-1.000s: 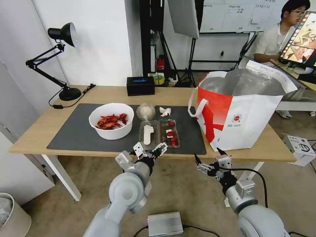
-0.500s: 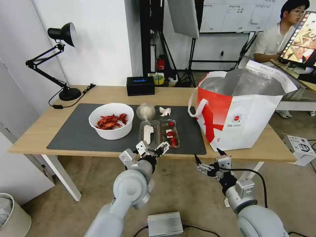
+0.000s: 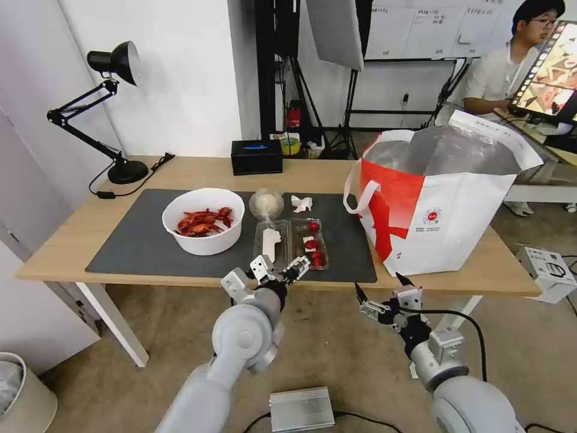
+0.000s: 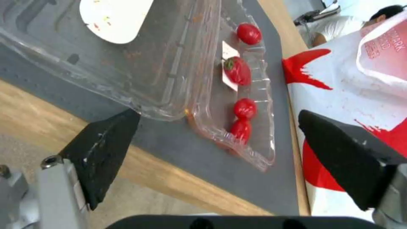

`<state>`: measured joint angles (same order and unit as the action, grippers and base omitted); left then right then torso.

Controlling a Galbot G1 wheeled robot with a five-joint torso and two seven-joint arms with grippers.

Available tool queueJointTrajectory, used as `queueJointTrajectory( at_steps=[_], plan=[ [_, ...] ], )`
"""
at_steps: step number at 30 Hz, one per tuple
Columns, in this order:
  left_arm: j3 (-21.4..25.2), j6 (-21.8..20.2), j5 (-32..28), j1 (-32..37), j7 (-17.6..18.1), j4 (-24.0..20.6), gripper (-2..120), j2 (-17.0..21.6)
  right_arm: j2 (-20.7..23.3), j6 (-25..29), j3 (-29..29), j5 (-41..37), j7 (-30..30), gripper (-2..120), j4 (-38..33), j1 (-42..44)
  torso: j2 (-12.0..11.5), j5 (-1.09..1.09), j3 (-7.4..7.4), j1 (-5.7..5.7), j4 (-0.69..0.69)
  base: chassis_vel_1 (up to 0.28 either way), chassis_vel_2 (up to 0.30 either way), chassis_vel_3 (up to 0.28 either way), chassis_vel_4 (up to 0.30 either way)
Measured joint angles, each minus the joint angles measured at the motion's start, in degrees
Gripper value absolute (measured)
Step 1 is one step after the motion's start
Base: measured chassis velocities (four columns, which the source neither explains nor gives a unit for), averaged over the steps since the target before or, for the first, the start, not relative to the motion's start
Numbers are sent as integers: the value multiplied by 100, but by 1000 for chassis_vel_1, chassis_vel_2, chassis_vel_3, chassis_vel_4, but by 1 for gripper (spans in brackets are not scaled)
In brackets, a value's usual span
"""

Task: Pick up the trash from the table and place it into the takeout bag.

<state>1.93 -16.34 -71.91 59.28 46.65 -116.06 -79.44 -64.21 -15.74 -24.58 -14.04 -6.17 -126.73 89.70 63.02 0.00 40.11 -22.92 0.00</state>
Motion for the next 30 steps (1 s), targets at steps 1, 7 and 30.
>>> queueJointTrajectory(
  at_steps=[1,7,30],
  plan=[
    [3,5,0,-9,4,8,100,-4,-5,0,5,2,0,100,3,-1,0,0,0,0,0,0,0,0,0],
    [15,22,2,-23,29,26,100,-46,-19,3,20,19,0,100,14,2,0,0,0,0,0,0,0,0,0],
    [48,409,264,95,10,-98,100,-95,-46,18,45,47,3,100,21,19,0,0,0,0,0,0,0,0,0]
  ],
)
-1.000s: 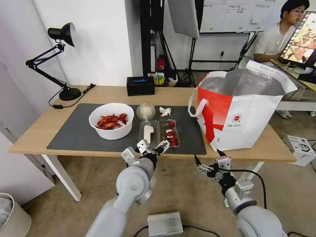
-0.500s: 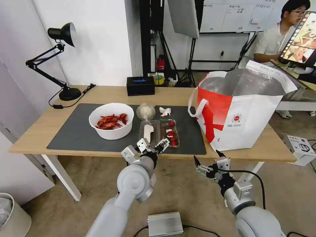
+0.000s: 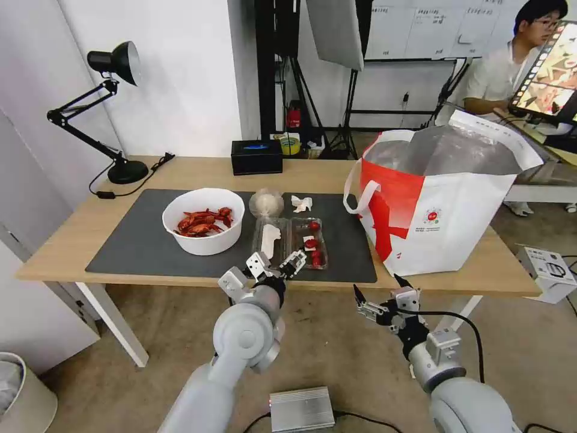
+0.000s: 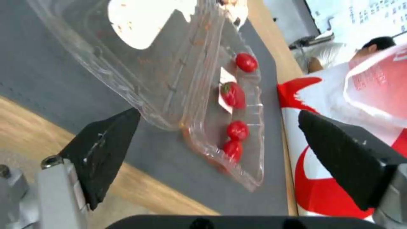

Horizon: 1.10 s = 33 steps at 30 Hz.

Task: Pick up the trash from the table and place it into the takeout bag.

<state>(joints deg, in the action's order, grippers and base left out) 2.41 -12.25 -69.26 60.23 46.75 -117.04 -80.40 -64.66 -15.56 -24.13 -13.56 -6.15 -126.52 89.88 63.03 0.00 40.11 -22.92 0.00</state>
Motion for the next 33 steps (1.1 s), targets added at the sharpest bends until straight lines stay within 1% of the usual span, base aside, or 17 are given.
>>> queueJointTrajectory(
  at_steps=[12,17,22,24,25,26,33],
  plan=[
    [50,181,286,165,-203,-225,100,104,-32,1,80,62,0,100,3,22,0,0,0,0,0,0,0,0,0],
    [65,294,405,166,-303,-231,100,126,-34,1,95,75,0,100,3,32,0,0,0,0,0,0,0,0,0],
    [113,515,494,173,-463,-215,100,133,-44,1,101,87,0,100,-8,43,0,0,0,0,0,0,0,0,0],
    [113,515,494,173,-463,-215,100,133,-44,1,101,87,0,100,-8,43,0,0,0,0,0,0,0,0,0],
    [115,634,533,209,-596,-238,100,140,-47,2,101,89,0,100,-14,51,0,0,0,0,0,0,0,0,0],
    [115,675,541,215,-647,-255,100,141,-48,4,101,90,0,100,-15,54,0,0,0,0,0,0,0,0,0],
    [105,776,559,218,-823,-309,100,157,-61,7,101,99,1,100,-16,60,0,0,0,0,0,0,0,0,0]
  ],
)
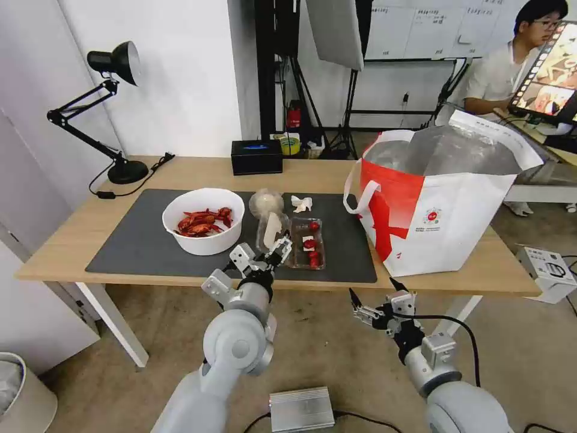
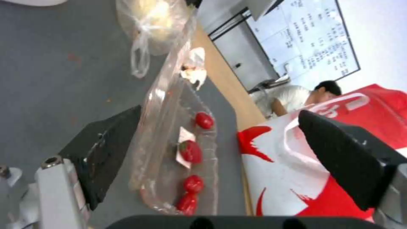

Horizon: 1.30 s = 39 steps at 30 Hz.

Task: Pick up the trash from the table and place it into the takeout bag.

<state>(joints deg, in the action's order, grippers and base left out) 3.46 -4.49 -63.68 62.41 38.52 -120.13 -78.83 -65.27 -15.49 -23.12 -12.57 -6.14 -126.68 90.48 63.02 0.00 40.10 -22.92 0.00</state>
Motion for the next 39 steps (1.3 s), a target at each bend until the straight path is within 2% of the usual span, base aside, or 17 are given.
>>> queueJointTrajectory(
  at_steps=[18,23,39],
  plan=[
    [-68,48,-2,14,-386,-127,100,107,-22,13,-37,13,1,100,-66,60,0,0,0,0,0,0,0,0,0],
    [-257,49,1,-9,-514,-89,100,97,-18,31,-89,14,3,100,-91,88,0,0,0,0,0,0,0,0,0],
    [-801,33,45,-301,-518,204,100,-89,-38,88,-314,5,8,100,-174,252,0,0,0,0,0,0,0,0,0]
  ],
)
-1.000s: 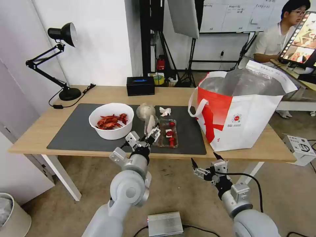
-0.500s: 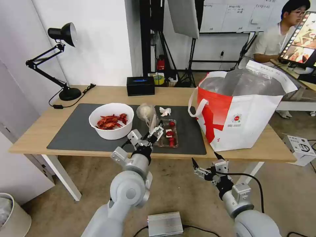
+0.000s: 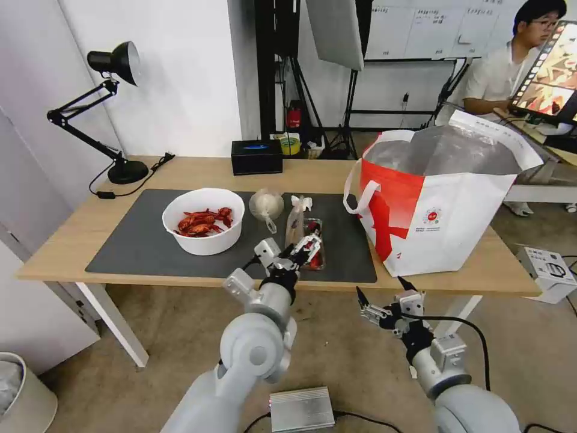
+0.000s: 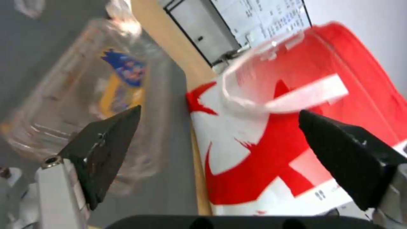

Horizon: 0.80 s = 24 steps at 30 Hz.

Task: Pick up the trash from the table and place it into the takeout bag.

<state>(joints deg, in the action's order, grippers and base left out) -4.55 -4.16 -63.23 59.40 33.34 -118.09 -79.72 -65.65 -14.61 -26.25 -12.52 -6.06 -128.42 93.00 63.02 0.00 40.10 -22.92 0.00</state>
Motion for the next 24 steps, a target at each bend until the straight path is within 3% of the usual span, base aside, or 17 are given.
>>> queueJointTrajectory(
  at_steps=[8,9,13,15,17,18,24],
  plan=[
    [-151,-159,385,-51,17,91,100,-60,-29,15,-78,0,3,100,-62,89,0,0,0,0,0,0,0,0,0],
    [-186,-435,849,-105,-6,85,100,42,-34,18,-117,0,4,100,-97,126,0,0,0,0,1,0,0,0,0],
    [-209,-562,1230,-225,-47,108,100,87,-23,19,-163,0,4,100,-130,166,0,0,0,0,1,0,0,0,0],
    [-211,-641,1689,-434,-271,237,97,214,-13,20,-210,0,2,100,-165,213,0,0,0,0,0,0,0,0,0],
    [-211,-641,1689,-434,-271,237,97,214,-13,20,-210,0,2,100,-165,213,0,0,0,0,0,0,0,0,0],
    [-216,-715,2075,-646,-594,403,88,406,-10,20,-245,0,1,100,-202,254,0,0,0,0,0,0,0,0,0],
    [-391,-1176,2227,-1300,-920,752,65,970,19,23,-326,-10,-1,100,-241,300,0,1,0,-1,0,0,0,0,0]
  ],
)
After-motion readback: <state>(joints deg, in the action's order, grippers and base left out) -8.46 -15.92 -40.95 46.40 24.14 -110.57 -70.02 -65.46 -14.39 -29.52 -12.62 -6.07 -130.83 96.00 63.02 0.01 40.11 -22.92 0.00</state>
